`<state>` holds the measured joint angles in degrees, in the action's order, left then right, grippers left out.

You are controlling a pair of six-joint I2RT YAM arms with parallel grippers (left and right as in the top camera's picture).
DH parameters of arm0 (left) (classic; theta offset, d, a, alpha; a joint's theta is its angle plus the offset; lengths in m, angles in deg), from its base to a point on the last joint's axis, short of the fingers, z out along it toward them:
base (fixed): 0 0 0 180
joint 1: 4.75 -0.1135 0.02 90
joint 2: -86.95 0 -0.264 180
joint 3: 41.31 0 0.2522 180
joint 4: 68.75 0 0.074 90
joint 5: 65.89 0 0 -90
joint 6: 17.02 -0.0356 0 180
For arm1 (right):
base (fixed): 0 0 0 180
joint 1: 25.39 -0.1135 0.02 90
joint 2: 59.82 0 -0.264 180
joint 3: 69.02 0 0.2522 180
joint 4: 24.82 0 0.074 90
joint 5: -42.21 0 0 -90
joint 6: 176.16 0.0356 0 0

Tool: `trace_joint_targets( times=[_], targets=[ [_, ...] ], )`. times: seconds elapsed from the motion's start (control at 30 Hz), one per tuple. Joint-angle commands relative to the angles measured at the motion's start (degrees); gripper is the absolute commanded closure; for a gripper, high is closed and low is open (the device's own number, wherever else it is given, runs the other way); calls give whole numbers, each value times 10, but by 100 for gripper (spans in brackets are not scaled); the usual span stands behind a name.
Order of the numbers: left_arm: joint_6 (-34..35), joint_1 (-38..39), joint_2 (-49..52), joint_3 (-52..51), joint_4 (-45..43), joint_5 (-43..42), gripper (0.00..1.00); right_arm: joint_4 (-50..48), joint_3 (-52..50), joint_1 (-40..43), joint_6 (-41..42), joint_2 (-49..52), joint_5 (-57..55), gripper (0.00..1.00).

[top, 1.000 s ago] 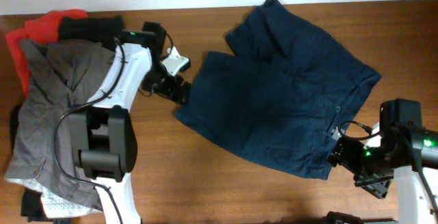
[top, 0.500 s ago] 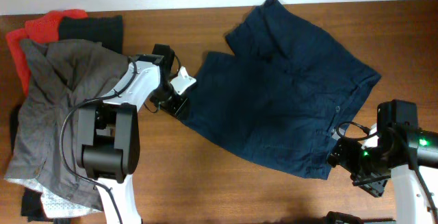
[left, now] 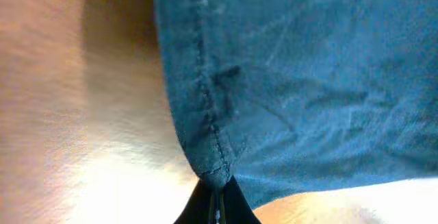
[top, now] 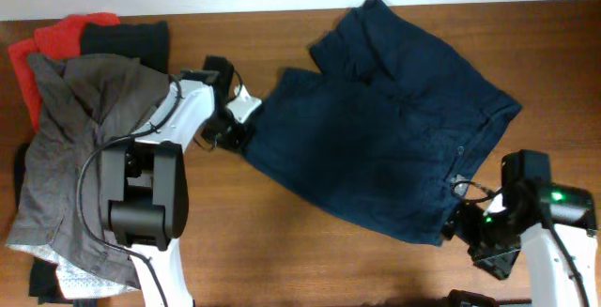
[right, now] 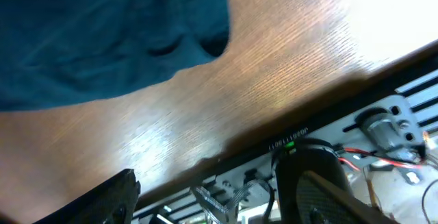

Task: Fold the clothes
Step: 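Grasp the shorts' left hem with left gripper, lower right corner with right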

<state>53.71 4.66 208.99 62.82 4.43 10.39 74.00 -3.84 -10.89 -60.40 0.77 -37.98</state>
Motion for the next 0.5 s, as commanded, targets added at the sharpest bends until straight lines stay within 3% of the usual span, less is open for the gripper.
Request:
trace_joint_targets(
  times=[0.0, 0.23, 0.47],
  targets=[
    [19, -14, -3, 37, 4, -2, 100, -36, -43, -3, 18, -2, 18, 22],
    [19, -14, -3, 46, 3, -3, 99, -118, -77, -20, 48, 0, 61, 27],
    [19, -14, -3, 46, 3, -3, 99, -218, -91, -120, 94, 90, -2, 29]
  ],
)
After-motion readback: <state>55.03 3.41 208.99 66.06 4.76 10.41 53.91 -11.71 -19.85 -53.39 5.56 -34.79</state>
